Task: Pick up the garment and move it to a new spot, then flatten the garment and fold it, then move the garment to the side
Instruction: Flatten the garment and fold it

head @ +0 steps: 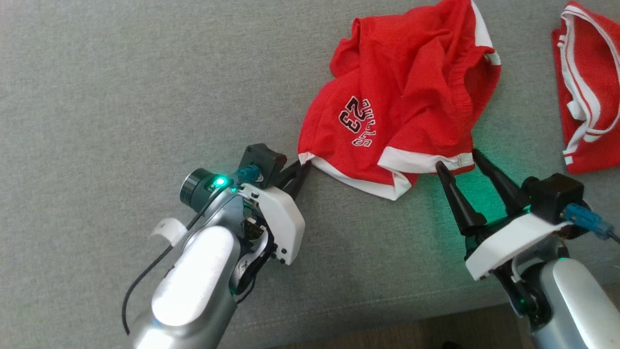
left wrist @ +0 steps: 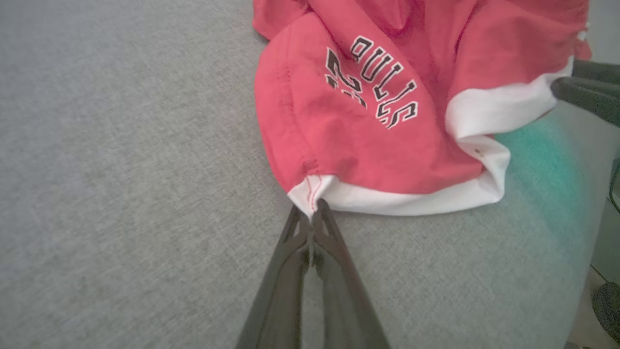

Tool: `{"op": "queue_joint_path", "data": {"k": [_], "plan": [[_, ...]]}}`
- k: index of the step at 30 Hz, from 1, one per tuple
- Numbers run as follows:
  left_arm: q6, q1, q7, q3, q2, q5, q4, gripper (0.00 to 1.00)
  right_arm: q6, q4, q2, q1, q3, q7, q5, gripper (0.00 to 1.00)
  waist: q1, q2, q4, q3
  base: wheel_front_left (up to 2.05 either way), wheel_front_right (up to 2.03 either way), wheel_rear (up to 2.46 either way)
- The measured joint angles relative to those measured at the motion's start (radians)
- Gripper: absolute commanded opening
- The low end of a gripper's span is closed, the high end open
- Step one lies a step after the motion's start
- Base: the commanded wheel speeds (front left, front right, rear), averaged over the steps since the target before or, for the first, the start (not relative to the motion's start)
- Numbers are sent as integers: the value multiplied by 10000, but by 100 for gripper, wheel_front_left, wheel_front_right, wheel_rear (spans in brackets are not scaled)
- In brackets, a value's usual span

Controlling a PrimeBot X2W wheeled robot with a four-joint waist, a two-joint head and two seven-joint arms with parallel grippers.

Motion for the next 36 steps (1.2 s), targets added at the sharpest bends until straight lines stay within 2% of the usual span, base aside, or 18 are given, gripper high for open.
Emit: {"op": "queue_joint_path", "data": {"k": [1,2,9,19,20,23,29,36], "plan": [[15,0,-44,-8,0,-17,-13,0,0,17,-33,0,71,69,104,32,0,0,26,11,0,0,0],[52,-1,-136,-4,2,-27,-40,0,0,15,-67,0,146,65,182,0,0,0,51,21,0,0,0],[454,9,-1193,378,100,-115,-633,0,0,-709,-276,-3,117,-341,372,0,0,0,169,-127,0,0,0],[1139,318,-2550,1536,734,-128,-3384,0,0,-2688,-708,-519,-1131,-468,247,0,0,0,375,-964,0,0,0],[1139,318,-2550,1536,734,-128,-3384,0,0,-2688,-708,-519,-1131,-468,247,0,0,0,375,-964,0,0,0],[1227,85,-2905,1941,890,-140,-4631,0,0,-3358,-876,-1031,-1774,-249,249,0,0,0,495,-1324,0,0,0],[1202,-1179,-2909,2111,940,-157,-5699,0,0,-4140,-872,-2048,-2399,140,353,0,0,0,766,-1698,0,0,0],[1214,-1913,-2614,2357,940,-140,-5898,0,0,-4215,-867,-2452,-2429,510,694,0,0,0,881,-1830,0,0,0]]}}
